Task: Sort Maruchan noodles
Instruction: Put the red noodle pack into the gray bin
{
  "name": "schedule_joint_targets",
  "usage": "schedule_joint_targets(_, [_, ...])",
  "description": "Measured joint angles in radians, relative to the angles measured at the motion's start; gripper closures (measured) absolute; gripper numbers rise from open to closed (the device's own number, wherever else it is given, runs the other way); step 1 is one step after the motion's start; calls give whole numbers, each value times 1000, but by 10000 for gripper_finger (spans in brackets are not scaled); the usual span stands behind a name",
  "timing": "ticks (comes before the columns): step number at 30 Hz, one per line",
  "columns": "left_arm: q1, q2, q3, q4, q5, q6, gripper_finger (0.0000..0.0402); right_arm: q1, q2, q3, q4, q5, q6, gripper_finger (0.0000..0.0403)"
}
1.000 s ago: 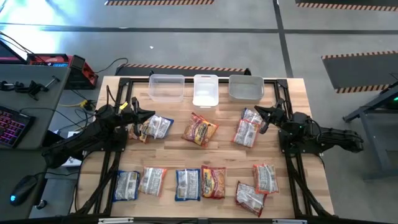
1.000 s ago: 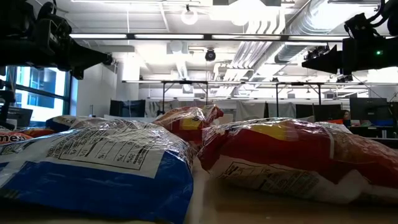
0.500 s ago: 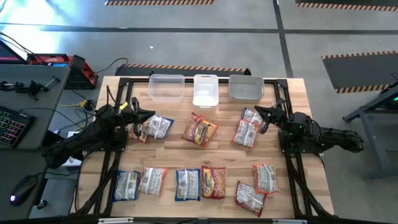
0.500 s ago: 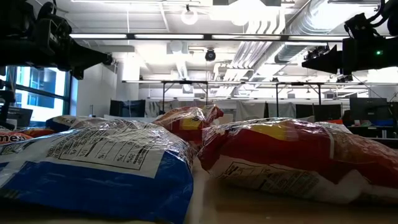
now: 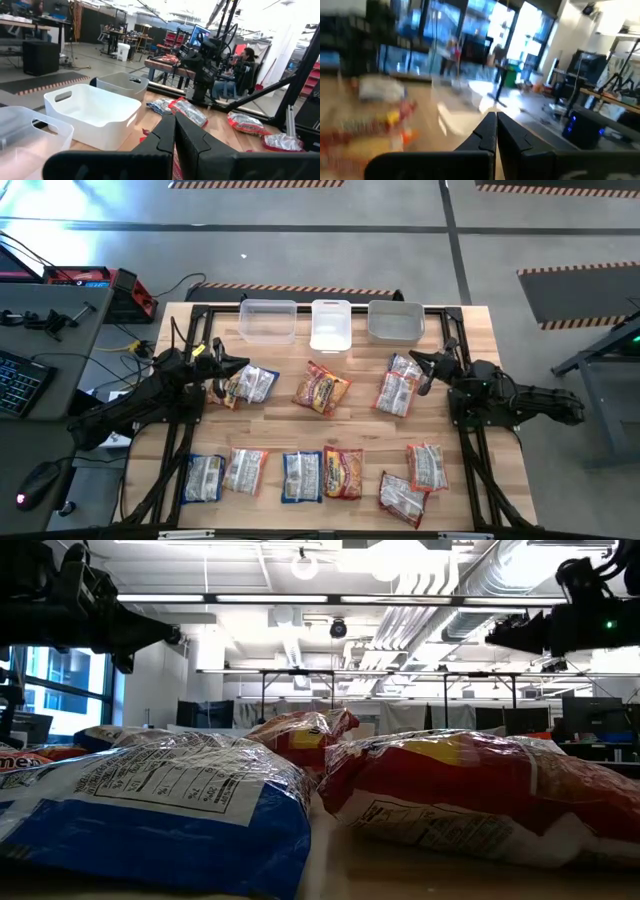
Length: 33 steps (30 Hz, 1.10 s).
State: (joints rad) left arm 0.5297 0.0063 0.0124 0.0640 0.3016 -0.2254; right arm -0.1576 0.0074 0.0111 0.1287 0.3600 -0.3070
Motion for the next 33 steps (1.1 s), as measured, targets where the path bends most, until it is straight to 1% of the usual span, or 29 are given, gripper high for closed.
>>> schedule_joint_targets(4, [0,0,0,0,-1,17,401,0,0,0,121,-3,111,402])
schedule_joint_targets(7, [0,0,0,1,-1,-34,401,-1,0,0,199,-10,175,402])
schedule_joint_targets(9, [0,0,0,0,-2,-70,401,-2,12,0,218,-42,222,402])
schedule_joint_targets(11, [0,0,0,0,-2,-87,401,-2,45,0,198,-103,318,402])
schedule_joint_targets(13, [0,0,0,0,-3,-87,401,0,108,0,194,-133,429,402])
schedule_joint_targets(16, [0,0,0,12,-3,-76,401,13,234,0,268,-94,569,402])
schedule_joint_targets(20, [0,0,0,12,-3,-61,401,38,431,0,412,-53,598,394])
schedule_joint_targets(23, [0,0,0,7,-3,-60,401,48,580,0,513,-51,640,366])
schedule_joint_targets(25, [0,0,0,8,-3,-57,401,54,672,17,527,-53,679,335])
schedule_joint_targets(29, [0,0,0,8,-3,-42,401,67,847,87,524,-66,741,255])
schedule_joint_targets(33, [0,0,0,8,-3,-25,401,80,1022,200,524,-73,786,173])
